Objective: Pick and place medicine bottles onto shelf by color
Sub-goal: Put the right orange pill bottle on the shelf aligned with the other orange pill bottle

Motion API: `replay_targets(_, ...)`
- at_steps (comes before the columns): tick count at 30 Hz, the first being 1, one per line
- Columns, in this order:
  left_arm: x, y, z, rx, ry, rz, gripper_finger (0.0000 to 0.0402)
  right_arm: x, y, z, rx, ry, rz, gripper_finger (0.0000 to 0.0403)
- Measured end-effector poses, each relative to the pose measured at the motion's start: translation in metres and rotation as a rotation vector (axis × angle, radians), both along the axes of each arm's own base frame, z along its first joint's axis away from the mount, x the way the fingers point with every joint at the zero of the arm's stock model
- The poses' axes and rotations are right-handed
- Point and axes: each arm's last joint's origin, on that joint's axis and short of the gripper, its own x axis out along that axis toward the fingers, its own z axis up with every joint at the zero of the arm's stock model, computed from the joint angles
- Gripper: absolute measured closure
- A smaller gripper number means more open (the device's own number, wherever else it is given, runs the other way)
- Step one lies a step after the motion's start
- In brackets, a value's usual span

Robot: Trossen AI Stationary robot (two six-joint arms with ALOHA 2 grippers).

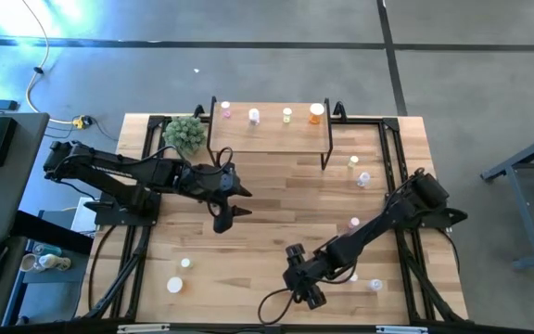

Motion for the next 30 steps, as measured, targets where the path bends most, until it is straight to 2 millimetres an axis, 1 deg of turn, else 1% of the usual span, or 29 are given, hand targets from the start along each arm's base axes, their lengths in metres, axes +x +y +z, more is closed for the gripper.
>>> replay_targets(3,0.0,0.0,0.0,0.0,0.0,0.0,0.0161,0.0017,0.0011,-0.0052,-0.002,0.003,0.001,0.0116)
replay_targets(9,0.0,0.0,0.0,0.0,0.0,0.0,0.0161,0.0037,0.0024,-0.004,0.014,-0.02,-0.001,0.0122)
replay_targets(12,0.0,0.0,0.0,0.006,0.001,-0.004,0.0161,0.0034,0.0024,-0.0042,0.019,-0.012,-0.003,0.0139)
replay_targets(19,0.0,0.0,0.0,0.006,0.001,-0.004,0.0161,0.0031,0.0022,-0.0045,0.018,-0.009,-0.004,0.0196)
replay_targets(22,0.0,0.0,0.0,0.006,0.001,-0.004,0.0161,0.0031,0.0022,-0.0042,0.016,-0.011,-0.001,0.021)
replay_targets(27,0.0,0.0,0.0,0.006,0.001,-0.004,0.0161,0.0026,0.0018,-0.0035,0.012,-0.01,0.002,0.0211)
replay_targets(30,0.0,0.0001,-0.0001,0.007,0.001,-0.004,0.0161,0.0004,-0.0002,0.0027,0.003,-0.015,-0.008,0.021)
